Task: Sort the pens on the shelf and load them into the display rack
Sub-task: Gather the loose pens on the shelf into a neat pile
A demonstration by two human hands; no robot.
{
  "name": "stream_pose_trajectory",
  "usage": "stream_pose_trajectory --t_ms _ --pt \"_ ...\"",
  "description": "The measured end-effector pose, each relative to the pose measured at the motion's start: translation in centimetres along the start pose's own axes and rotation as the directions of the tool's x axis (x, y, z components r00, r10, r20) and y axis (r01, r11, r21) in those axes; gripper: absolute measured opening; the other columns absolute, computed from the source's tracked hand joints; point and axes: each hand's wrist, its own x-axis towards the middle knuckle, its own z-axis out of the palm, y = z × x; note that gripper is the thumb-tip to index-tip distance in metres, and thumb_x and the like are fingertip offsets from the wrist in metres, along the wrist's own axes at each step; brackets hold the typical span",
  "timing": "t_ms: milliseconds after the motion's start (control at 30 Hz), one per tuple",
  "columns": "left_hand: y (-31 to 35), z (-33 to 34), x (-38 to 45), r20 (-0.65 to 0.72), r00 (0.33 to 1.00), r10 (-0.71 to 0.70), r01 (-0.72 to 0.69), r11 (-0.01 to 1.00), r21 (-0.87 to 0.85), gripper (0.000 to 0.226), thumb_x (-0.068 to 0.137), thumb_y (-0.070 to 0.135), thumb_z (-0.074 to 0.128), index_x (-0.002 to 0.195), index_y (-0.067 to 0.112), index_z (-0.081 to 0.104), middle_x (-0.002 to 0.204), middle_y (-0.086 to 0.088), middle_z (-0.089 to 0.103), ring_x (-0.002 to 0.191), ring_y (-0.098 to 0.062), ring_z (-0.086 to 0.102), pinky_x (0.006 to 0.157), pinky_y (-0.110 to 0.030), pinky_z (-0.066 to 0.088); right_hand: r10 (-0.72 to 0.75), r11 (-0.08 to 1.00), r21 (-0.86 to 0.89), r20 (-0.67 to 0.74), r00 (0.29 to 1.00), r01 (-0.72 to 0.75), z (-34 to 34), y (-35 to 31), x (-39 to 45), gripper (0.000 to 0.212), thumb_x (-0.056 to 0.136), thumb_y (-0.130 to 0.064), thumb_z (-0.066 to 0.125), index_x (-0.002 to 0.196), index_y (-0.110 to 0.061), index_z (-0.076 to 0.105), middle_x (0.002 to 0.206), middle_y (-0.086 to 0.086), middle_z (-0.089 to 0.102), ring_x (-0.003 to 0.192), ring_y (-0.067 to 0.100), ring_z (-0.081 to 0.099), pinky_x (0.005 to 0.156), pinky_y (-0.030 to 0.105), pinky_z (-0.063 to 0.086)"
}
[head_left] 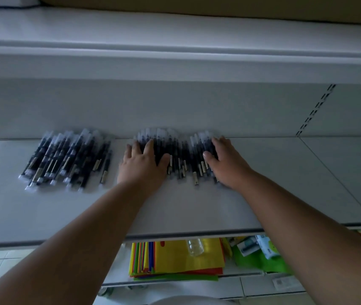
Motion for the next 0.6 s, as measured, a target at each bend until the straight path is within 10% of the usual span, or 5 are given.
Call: stream_pose_trajectory --t_ms 600 --pt "0.6 -0.3 0.7 0.060 0.990 0.127 -0.116 0.980 -0.161 0.077 0.099 0.060 0.029 0.158 0.022 0.000 0.166 -0.003 -0.005 0.152 -0.021 -0.006 0.120 -0.035 0.003 -0.043 0.999 0.004 0.060 0.997 0.043 0.3 -1.4 0.8 0.077 0.098 -0.062 0.029 0.157 -0.020 0.004 0.165 0.003 -0.009 0.150 0.015 -0.013 0.122 0.037 0.002"
